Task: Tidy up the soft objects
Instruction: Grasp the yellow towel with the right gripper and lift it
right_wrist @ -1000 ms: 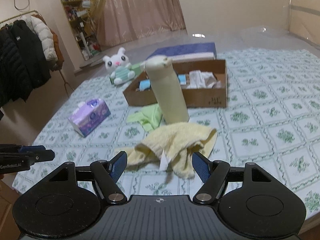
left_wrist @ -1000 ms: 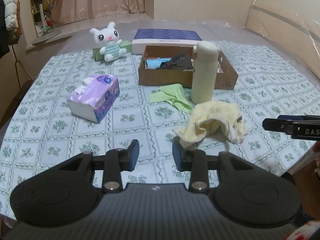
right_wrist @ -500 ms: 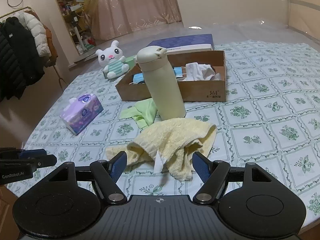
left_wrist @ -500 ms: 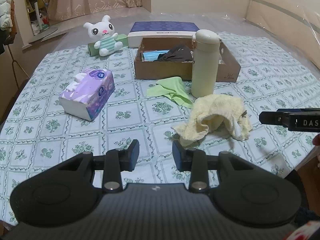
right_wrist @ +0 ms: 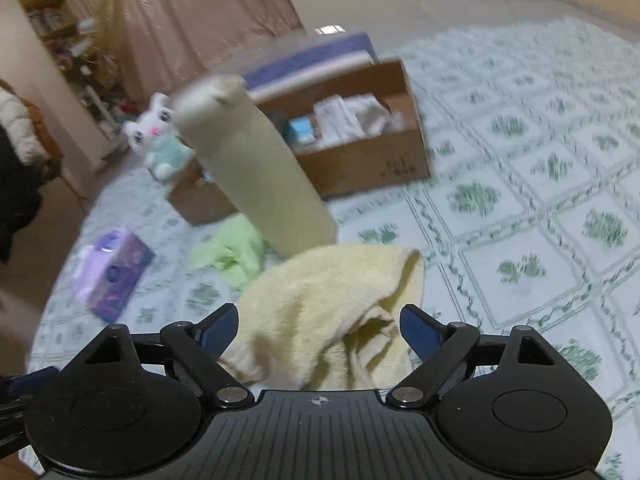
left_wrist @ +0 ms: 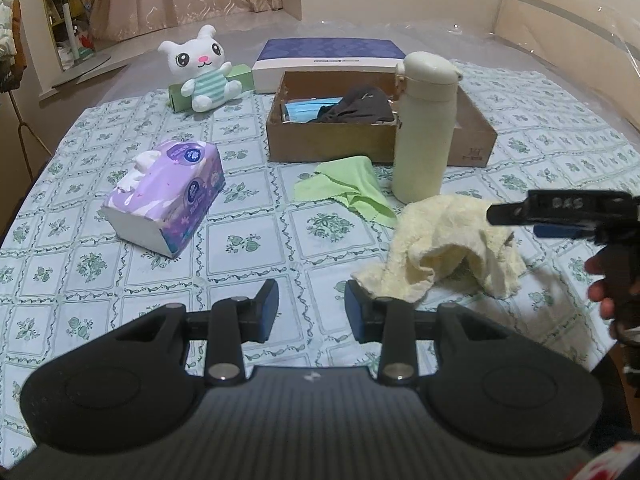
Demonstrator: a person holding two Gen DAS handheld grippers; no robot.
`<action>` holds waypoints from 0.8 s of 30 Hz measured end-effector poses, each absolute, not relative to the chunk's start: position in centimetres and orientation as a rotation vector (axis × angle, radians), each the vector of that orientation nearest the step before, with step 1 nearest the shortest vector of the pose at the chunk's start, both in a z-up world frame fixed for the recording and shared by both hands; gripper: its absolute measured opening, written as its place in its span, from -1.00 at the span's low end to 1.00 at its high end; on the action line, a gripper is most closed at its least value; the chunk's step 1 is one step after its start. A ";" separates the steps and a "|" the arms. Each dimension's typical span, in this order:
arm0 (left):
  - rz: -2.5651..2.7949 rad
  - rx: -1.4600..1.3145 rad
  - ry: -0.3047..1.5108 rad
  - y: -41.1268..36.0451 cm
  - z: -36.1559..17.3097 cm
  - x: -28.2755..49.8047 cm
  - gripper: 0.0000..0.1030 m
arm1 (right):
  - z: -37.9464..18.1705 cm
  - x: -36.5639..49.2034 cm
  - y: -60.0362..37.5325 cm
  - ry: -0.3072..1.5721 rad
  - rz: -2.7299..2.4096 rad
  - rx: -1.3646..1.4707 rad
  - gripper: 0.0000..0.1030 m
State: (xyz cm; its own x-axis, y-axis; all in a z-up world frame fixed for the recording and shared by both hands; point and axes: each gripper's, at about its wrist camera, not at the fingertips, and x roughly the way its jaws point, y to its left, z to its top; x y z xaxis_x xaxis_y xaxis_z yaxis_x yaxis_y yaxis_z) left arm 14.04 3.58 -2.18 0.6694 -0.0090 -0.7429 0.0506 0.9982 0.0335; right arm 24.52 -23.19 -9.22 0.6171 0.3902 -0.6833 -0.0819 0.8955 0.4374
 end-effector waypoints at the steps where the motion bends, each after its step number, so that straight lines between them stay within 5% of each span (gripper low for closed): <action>1: -0.032 0.050 0.838 3.7 -2.3 14.2 -0.35 | -9.9 24.9 -23.2 0.882 0.267 0.395 0.70; 10: -0.020 0.040 0.860 4.5 -3.5 14.9 -0.35 | -13.5 25.7 -22.7 0.887 0.185 0.401 0.68; 12: -0.022 0.039 0.863 4.5 -3.7 14.9 -0.35 | -13.7 25.4 -22.6 0.863 0.239 0.402 0.14; 13: -0.024 0.040 0.863 4.5 -3.7 14.9 -0.35 | -13.8 25.3 -22.8 0.864 0.269 0.407 -0.35; 16: -0.026 0.039 0.863 4.5 -3.8 14.8 -0.35 | -13.4 24.8 -23.4 0.848 0.304 0.402 -0.52; 24: -0.048 0.032 0.868 4.1 -4.2 15.2 -0.35 | -7.8 20.4 -25.3 0.658 0.330 0.002 -0.54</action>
